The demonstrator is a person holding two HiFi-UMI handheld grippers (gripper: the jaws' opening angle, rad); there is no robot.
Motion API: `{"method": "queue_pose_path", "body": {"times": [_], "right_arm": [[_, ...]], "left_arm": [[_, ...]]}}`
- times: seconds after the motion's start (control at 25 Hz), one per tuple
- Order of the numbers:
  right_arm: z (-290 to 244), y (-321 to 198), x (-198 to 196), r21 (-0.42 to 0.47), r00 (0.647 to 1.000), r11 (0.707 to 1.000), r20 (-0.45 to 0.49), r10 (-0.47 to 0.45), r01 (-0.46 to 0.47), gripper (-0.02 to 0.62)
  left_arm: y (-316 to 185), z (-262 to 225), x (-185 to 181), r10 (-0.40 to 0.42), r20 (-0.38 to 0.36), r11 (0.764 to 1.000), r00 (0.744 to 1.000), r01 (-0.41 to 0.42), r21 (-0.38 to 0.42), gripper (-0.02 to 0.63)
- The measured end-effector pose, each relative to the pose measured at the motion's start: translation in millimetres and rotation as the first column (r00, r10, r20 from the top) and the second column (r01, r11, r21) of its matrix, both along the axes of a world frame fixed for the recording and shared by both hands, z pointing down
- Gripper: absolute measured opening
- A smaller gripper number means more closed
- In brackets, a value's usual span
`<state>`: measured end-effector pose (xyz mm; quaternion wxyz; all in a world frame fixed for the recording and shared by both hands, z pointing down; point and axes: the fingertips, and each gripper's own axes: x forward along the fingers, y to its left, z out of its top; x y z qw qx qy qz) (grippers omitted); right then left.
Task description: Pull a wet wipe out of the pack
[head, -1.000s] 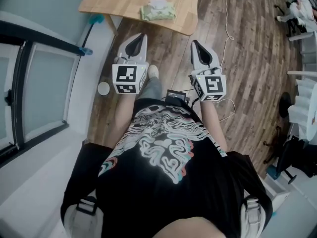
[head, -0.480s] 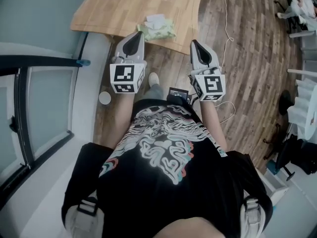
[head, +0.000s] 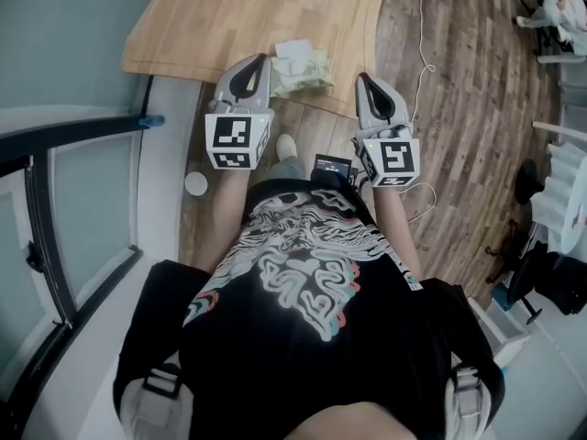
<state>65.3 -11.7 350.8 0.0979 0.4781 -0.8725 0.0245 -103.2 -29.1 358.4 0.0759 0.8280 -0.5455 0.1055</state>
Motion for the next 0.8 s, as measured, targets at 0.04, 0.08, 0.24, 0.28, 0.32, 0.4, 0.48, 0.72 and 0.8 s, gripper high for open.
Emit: {"method": "queue_pose_path", "body": {"times": [0.04, 0.08, 0.24, 0.28, 0.32, 0.4, 0.48, 0.72, 0.8], "right_arm": [[3, -4, -1, -0.006, 1.000, 1.000, -0.002, 0.004, -0.004, -0.002], [6, -7, -2, -0.014, 1.000, 1.000, -0.004, 0.009, -0.009, -0.002], [20, -13, -5, -0.047, 1.000, 0.999, -0.008, 0.024, -0.024, 0.000], [23, -12, -7, -0.052, 1.000, 0.998, -0.011, 0.022, -0.023, 0.000], [25, -12, -9, -0.054, 1.000, 0.998, -0.016, 0.018, -0.018, 0.000], [27, -9, -13, -0.055, 1.000, 0.998, -0.025, 0.012, -0.013, 0.000], [28, -5, -13, -0.060, 1.000, 0.998, -0.029, 0.013, -0.015, -0.001], [34, -5, -11, -0.066, 0.999, 0.997, -0.035, 0.030, -0.032, 0.000], [35, -4, -14, -0.072, 0.999, 0.997, -0.041, 0.020, -0.023, 0.000]], "left_arm": [[-5, 2, 0, 0.009, 0.003, 1.000, 1.000, -0.009, -0.004, -0.008], [-10, 4, 1, 0.021, 0.005, 1.000, 1.000, -0.021, -0.011, -0.008], [-21, 18, 7, 0.073, 0.018, 0.996, 0.997, -0.072, -0.047, -0.008], [-23, 21, 8, 0.082, 0.018, 0.995, 0.996, -0.081, -0.052, -0.009], [-26, 24, 10, 0.091, 0.018, 0.994, 0.996, -0.090, -0.056, -0.008], [-28, 27, 14, 0.107, 0.020, 0.992, 0.994, -0.105, -0.063, -0.008], [-27, 30, 18, 0.122, 0.020, 0.990, 0.992, -0.120, -0.071, -0.008], [-28, 40, 30, 0.171, 0.039, 0.982, 0.985, -0.167, -0.090, -0.008], [-26, 44, 31, 0.179, 0.041, 0.979, 0.983, -0.174, -0.103, -0.008]]}}
